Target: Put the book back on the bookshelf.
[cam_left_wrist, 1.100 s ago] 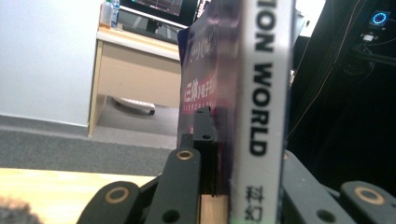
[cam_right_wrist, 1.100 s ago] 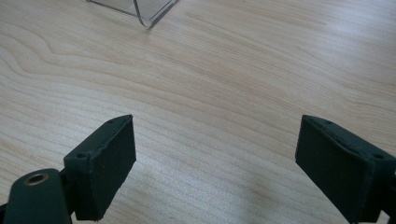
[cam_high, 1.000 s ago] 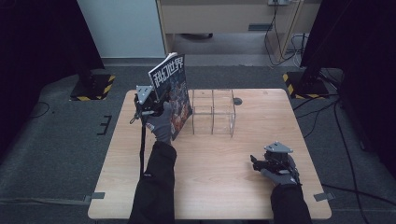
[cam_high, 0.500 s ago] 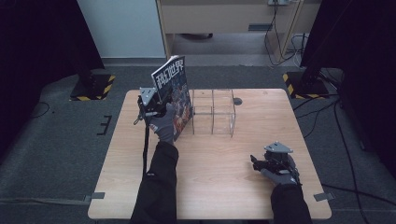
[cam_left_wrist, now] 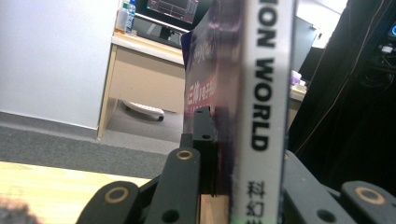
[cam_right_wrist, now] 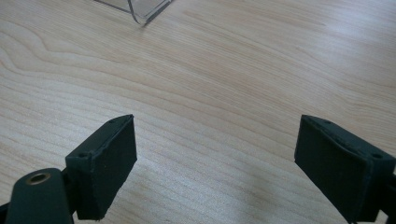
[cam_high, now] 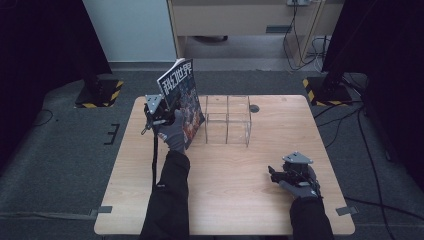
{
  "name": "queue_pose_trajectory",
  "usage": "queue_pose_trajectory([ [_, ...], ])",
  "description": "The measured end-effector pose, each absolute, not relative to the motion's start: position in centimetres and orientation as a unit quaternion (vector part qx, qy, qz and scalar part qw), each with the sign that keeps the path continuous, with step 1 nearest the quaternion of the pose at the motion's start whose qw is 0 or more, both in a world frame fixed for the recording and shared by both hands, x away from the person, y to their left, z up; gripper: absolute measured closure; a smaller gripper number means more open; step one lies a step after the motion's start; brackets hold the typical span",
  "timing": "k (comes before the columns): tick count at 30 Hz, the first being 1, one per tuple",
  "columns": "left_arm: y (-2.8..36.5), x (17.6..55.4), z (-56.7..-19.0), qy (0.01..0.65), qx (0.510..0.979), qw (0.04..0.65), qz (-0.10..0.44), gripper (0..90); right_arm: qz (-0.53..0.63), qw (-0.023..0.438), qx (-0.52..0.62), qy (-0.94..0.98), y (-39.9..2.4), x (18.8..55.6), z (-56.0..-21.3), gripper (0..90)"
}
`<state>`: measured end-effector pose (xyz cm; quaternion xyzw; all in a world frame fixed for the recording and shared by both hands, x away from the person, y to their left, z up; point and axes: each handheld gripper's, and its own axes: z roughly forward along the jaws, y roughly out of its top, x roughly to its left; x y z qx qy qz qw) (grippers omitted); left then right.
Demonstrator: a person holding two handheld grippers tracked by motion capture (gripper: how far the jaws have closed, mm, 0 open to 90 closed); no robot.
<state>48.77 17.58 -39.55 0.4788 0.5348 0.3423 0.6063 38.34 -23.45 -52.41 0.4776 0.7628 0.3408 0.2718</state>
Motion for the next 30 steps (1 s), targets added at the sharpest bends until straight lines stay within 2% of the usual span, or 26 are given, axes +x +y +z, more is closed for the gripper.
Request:
queue_pose_trajectory([
  [20, 16.0, 48.7, -42.4, 0.536, 0.483, 0.608, 0.330, 80.5, 0.344, 0.273, 0.476, 0.762, -23.4, 38.3, -52.3, 13.4],
  [30, 16.4, 47.9, -42.7, 0.527, 0.508, 0.594, 0.333, 80.1, 0.341, 0.273, 0.476, 0.763, -23.3, 38.3, -52.3, 13.4],
])
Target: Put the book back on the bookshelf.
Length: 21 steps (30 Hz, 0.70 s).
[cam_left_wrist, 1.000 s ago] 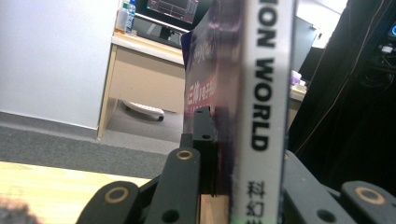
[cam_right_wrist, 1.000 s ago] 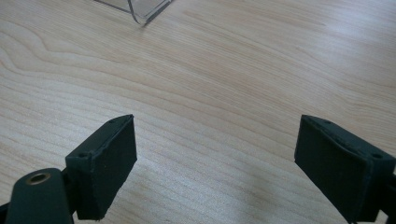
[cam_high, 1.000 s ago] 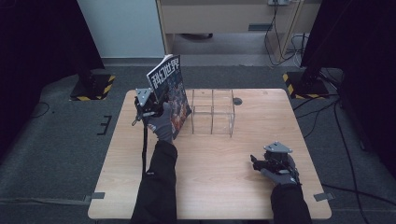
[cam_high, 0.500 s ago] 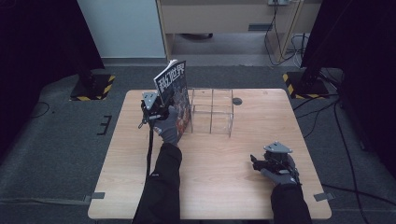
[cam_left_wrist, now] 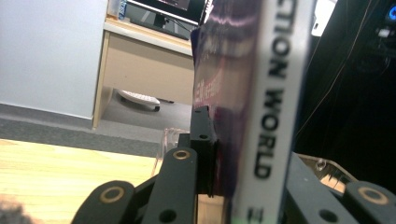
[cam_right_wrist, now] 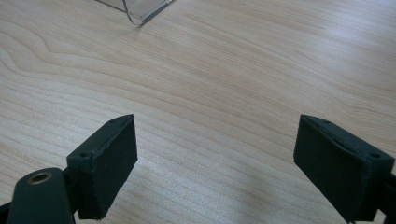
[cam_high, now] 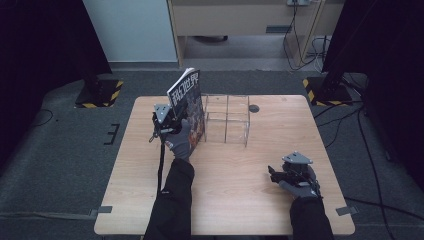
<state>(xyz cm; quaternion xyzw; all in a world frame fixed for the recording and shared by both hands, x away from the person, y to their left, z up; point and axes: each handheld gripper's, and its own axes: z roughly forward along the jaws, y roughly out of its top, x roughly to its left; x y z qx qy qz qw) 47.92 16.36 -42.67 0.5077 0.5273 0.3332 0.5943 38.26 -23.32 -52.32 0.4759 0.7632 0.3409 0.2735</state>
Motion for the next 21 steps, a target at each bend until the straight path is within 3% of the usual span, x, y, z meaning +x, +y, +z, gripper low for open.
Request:
queue_pose_trajectory([
  [21, 18.6, 45.3, -43.7, 0.520, 0.537, 0.576, 0.330, 80.0, 0.339, 0.276, 0.477, 0.763, -23.3, 38.2, -52.3, 13.5],
])
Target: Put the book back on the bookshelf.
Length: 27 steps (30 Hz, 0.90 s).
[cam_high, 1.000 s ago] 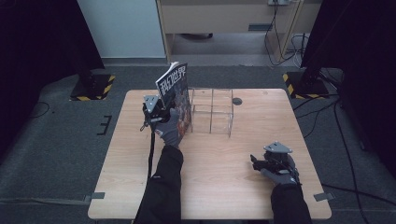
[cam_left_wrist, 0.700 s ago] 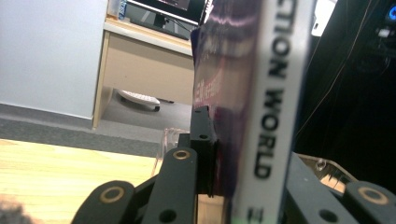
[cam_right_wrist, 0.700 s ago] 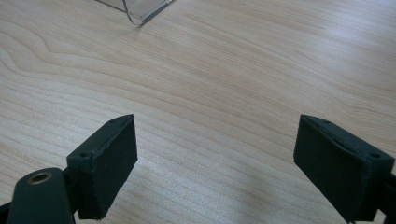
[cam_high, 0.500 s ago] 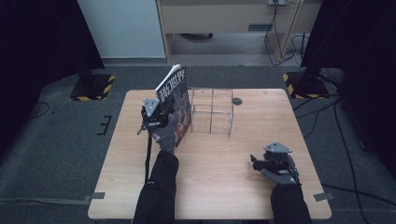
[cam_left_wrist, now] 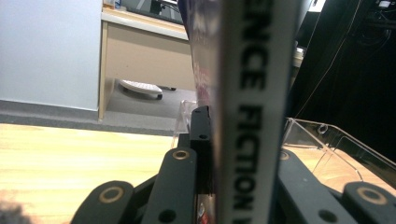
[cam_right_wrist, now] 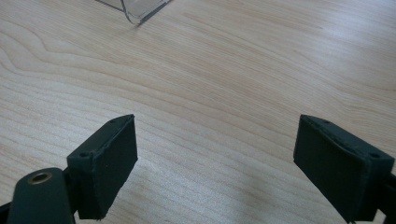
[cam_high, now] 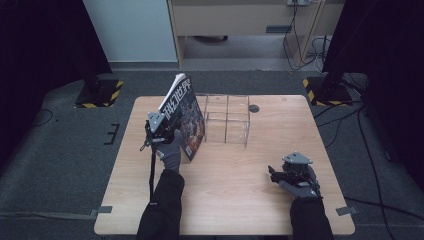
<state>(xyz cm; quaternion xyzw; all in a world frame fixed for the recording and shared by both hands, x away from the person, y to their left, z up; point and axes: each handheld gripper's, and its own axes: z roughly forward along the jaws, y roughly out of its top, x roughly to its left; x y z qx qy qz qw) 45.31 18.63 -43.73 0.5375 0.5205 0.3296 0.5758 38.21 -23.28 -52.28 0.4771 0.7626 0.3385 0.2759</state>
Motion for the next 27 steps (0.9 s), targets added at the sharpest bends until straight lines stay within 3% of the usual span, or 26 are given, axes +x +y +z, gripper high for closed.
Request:
queue_pose_trajectory([
  [9, 19.3, 45.1, -44.0, 0.521, 0.546, 0.570, 0.324, 77.9, 0.339, 0.276, 0.477, 0.762, -23.3, 38.3, -52.3, 13.5],
  [15, 19.3, 44.9, -43.8, 0.514, 0.554, 0.569, 0.323, 70.7, 0.340, 0.277, 0.476, 0.762, -23.4, 38.3, -52.3, 13.4],
  [27, 19.9, 43.7, -41.9, 0.492, 0.579, 0.558, 0.334, 38.7, 0.347, 0.280, 0.481, 0.755, -23.6, 38.3, -52.0, 13.4],
])
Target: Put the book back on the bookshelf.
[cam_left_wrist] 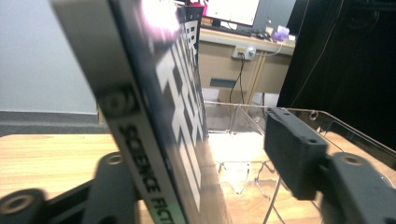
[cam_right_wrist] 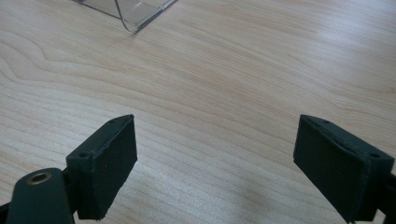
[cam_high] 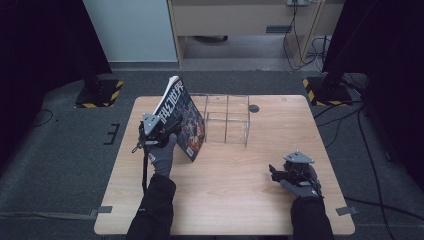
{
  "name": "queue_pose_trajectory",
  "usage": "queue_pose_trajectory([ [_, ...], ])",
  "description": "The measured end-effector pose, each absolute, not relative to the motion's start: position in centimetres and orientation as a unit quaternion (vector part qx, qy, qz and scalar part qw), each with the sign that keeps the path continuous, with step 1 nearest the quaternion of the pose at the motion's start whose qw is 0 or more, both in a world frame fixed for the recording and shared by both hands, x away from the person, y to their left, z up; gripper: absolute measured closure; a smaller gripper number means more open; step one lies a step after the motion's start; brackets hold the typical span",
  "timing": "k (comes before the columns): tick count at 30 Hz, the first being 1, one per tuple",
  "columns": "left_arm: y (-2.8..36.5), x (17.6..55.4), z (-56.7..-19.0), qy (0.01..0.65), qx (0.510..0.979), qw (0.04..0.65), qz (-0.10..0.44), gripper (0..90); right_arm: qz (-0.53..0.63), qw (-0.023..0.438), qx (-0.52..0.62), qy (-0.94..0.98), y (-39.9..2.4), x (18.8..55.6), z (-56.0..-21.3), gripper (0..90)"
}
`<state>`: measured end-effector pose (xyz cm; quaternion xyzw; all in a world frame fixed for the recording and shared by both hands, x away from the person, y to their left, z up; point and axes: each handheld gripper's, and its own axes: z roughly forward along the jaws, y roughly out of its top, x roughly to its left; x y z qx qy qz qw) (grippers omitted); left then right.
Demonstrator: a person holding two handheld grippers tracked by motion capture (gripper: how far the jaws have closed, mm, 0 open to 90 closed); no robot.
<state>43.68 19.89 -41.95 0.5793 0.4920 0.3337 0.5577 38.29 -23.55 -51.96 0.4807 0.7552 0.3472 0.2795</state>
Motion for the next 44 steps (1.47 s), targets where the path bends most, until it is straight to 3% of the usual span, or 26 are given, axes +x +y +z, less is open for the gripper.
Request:
queue_pose_trajectory([
  [6, 20.4, 42.9, -41.6, 0.489, 0.606, 0.530, 0.337, 30.4, 0.349, 0.280, 0.480, 0.754, -23.6, 38.2, -51.8, 13.3],
  [21, 24.4, 39.2, -41.0, 0.479, 0.635, 0.521, 0.309, 22.3, 0.352, 0.280, 0.487, 0.748, -24.0, 38.1, -51.6, 13.3],
  [31, 28.1, 36.4, -46.0, 0.501, 0.686, 0.438, 0.294, 19.1, 0.350, 0.277, 0.488, 0.750, -24.1, 38.0, -51.6, 13.0],
  [44, 31.6, 36.8, -50.5, 0.561, 0.717, 0.327, 0.255, 17.7, 0.336, 0.274, 0.500, 0.749, -24.5, 38.1, -51.7, 12.7],
])
